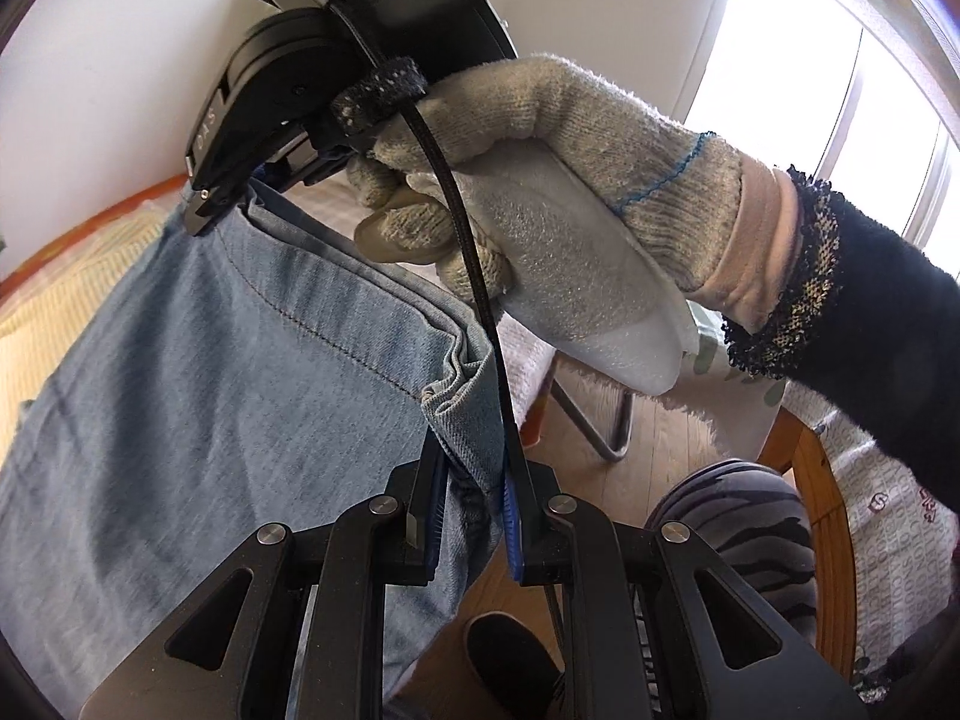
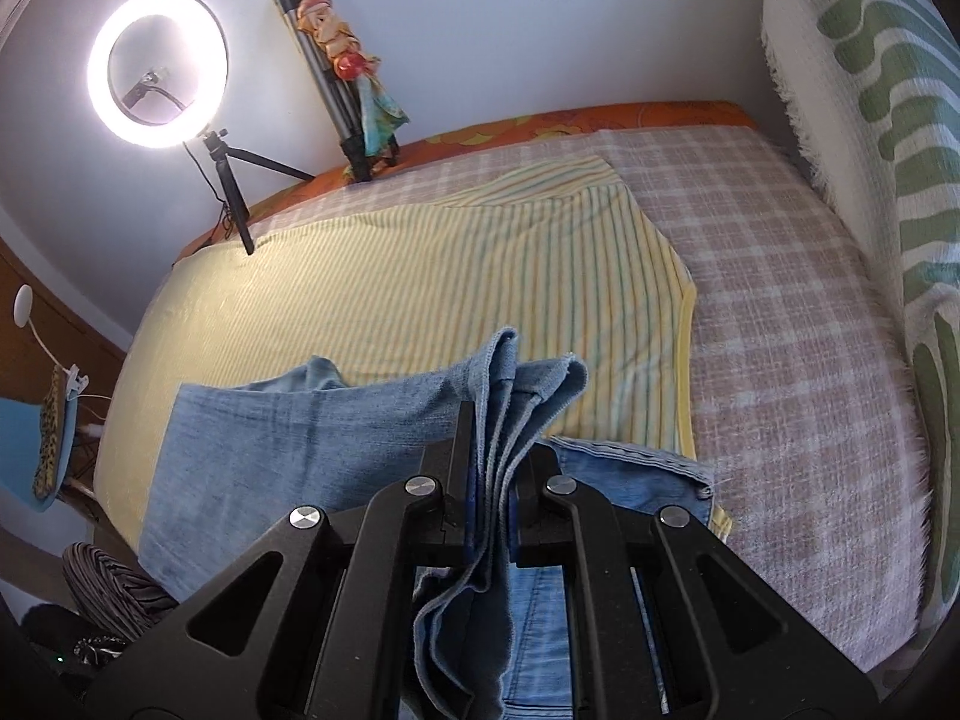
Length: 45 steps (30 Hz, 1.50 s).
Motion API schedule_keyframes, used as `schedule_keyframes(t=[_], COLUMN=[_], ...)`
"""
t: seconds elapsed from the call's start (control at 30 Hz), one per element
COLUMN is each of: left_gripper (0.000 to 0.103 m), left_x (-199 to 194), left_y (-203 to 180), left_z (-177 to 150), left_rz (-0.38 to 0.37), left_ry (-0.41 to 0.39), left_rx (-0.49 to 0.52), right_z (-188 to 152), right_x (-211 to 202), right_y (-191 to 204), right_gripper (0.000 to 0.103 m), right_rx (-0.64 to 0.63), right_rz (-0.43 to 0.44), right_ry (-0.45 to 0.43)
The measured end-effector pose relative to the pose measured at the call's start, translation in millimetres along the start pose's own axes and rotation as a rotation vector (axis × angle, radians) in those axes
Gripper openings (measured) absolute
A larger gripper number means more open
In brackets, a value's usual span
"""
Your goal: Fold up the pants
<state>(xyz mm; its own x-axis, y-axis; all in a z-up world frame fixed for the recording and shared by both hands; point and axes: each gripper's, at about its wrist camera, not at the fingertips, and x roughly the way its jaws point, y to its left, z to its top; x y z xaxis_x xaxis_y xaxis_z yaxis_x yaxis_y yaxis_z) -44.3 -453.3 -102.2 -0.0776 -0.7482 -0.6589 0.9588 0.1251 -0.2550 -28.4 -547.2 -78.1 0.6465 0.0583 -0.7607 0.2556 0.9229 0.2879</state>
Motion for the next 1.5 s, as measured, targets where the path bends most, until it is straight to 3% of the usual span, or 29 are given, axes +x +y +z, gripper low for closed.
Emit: schedule_keyframes(t=[0.37,0.5,0.63,0.87,1.1,1.3,1.5], left_gripper=[0.016,0.03,0.04,0.04,0.04,0.04,0.04], left_x=[34,41,33,-13,-87,-168,-227], left_y=[10,7,9,27,63,105,152], left_z=[5,6,2,-9,-52,-95,-127], left_rz=[-0.032,-0.045,-0.06,-0.046,0.108,0.299,0.49], left_ry=[0.064,0.096,0.102,0.065,0.044,0.005,-0.003], left_rx=[-0.026,-0.03,-0.045,-0.094,-0.154,-0.276,-0.378], right_z=[-10,-10,-9,-13,-37,-54,-58], right_x=[31,32,22,5,8,29,54], right_y=[-31,-40,-47,-17,41,95,113], right_gripper=[0.009,0.04,0.041,0.041,0.041,0.041,0.041], right_rx=[0.032,0.048,0.067,0.012,-0.041,-0.162,-0.171], right_rz=[0.024,-0.052,-0.081,-0.089,-0.029,-0.034,-0.041], right_ry=[0.063,0.069,0.043,-0.034,-0.088,-0.06,-0.026])
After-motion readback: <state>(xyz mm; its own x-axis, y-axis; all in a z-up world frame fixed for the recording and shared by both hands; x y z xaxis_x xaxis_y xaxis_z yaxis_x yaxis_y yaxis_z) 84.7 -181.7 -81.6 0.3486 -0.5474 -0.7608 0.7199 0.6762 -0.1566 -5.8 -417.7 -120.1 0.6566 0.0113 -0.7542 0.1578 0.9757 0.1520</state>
